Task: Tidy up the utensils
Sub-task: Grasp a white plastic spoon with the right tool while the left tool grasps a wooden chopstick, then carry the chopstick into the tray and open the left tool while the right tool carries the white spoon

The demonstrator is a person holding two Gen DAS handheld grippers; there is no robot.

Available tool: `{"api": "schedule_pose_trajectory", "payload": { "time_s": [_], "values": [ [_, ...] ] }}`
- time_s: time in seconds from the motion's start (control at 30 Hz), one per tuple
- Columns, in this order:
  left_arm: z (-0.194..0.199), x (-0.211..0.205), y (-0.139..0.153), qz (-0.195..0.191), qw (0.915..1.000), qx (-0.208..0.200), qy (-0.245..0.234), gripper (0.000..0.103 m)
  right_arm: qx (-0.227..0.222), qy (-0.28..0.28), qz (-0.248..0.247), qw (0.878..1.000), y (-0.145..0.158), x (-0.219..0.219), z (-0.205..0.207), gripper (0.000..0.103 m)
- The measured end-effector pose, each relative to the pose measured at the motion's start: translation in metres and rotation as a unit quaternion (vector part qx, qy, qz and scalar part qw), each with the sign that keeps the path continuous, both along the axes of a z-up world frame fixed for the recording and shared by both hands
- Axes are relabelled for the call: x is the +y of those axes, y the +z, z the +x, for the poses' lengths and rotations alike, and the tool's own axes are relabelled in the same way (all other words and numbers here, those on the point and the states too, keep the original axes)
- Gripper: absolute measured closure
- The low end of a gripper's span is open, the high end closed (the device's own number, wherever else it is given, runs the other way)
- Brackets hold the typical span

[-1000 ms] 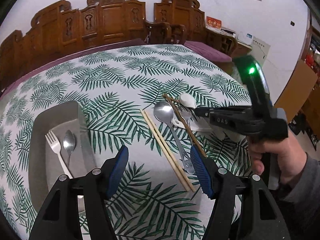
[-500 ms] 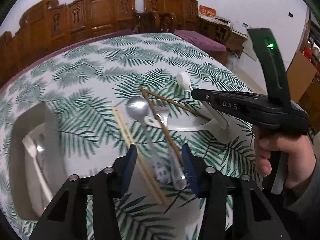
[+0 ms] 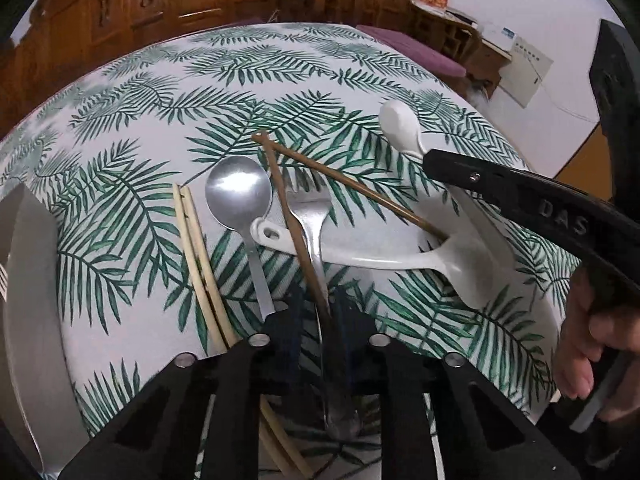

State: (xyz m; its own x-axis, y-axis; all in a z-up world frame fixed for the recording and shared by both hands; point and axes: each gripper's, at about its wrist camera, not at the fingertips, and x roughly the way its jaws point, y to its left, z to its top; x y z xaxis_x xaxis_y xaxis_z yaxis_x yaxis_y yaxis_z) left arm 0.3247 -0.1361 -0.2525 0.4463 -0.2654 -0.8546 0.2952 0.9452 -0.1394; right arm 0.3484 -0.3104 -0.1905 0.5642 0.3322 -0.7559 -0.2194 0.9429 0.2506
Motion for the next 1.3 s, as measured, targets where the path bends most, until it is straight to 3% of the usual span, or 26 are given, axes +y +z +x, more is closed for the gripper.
{"api": "schedule_pose_trajectory", "payload": {
  "time_s": [0.23, 0.63, 1.0, 1.3],
  "values": [
    [-0.004, 0.010, 0.003, -0.012, 0.9998, 0.007, 0.011, 0.098, -0.001, 0.005, 0.002, 1.000, 0.001, 0.005, -0.001, 0.099],
    [-0.025, 0.032, 0.038, -0.003, 0.9996, -0.025, 0.012, 0.098, -0.004, 0.018, 0.005, 1.000, 0.005, 0.025, -0.004, 0.099],
    [-0.046, 0.081, 0.071, 0.003, 0.9977, -0.056, 0.037, 0.098, -0.017, 0.064, 0.008, 0.998, 0.016, 0.068, -0.023, 0.099],
    [-0.052, 0.122, 0.081, 0.012, 0.9955, -0.066, 0.067, 0.098, -0.028, 0.091, 0.009, 0.995, 0.024, 0.089, -0.035, 0.099]
  ]
}}
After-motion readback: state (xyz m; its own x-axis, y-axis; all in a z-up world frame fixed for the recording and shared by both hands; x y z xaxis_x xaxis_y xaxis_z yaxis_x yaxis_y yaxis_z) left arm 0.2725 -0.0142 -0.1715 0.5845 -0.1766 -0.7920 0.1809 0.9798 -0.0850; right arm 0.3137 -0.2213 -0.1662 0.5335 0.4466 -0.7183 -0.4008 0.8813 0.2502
